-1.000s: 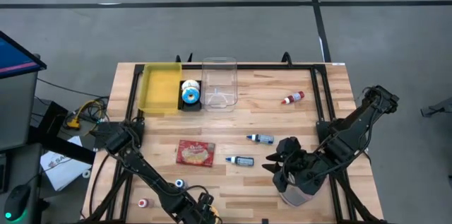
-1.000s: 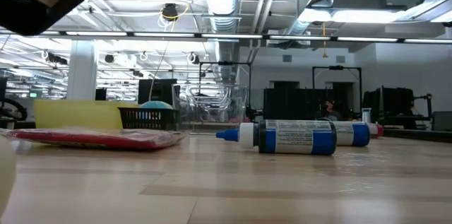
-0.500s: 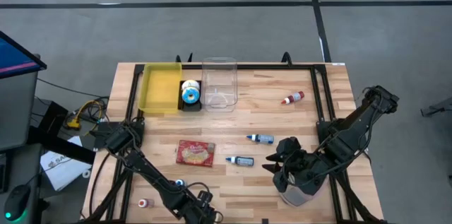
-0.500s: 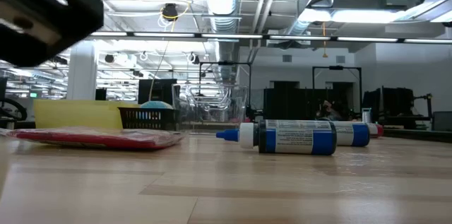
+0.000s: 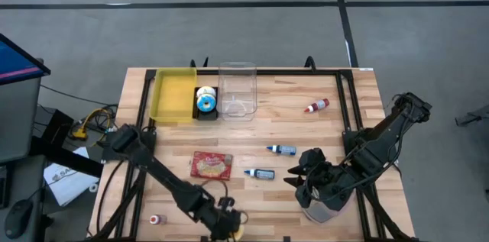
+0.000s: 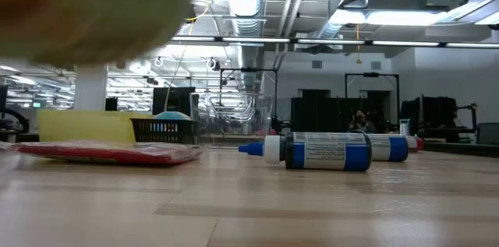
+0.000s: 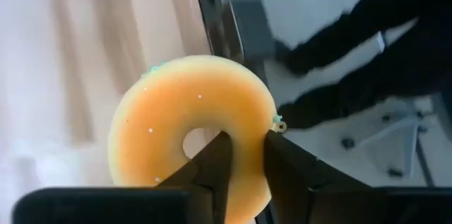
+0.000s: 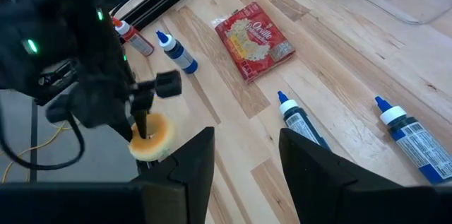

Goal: Pick & Place Food Item
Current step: Put the green doughnut into the black bin

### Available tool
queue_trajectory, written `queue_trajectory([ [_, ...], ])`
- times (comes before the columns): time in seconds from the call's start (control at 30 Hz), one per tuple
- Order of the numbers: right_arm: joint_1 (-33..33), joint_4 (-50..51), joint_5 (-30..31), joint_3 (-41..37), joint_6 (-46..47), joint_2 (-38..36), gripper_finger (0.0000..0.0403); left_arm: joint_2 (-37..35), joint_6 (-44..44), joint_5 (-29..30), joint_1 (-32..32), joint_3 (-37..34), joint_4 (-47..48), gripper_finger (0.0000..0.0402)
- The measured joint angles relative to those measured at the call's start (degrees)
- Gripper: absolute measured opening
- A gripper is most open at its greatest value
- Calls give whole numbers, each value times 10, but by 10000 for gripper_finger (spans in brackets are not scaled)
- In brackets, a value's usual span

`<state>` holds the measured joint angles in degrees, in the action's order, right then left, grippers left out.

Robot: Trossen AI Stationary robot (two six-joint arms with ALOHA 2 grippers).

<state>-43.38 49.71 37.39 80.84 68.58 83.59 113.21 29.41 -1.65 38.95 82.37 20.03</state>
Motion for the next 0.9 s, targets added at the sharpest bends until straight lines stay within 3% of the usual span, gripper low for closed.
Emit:
queue_trajectory([
  [0.2, 3, 0, 17, 0, -9, 0, 153, -56, 0, -5, -62, 0, -9, 49],
  [0.3, 11, 0, 24, 0, -11, 0, 153, -65, 25, -43, -113, 0, -22, 52],
  [0.47, 25, -1, 30, 0, -27, 0, 153, -65, 60, -155, -193, 0, -86, 56],
  [0.67, 26, -19, 32, 0, -95, -26, 154, -89, 66, -300, -246, 0, -131, 56],
  [0.9, 13, -136, 4, 0, -324, -69, 173, -141, 84, -443, -304, 0, -172, 67],
])
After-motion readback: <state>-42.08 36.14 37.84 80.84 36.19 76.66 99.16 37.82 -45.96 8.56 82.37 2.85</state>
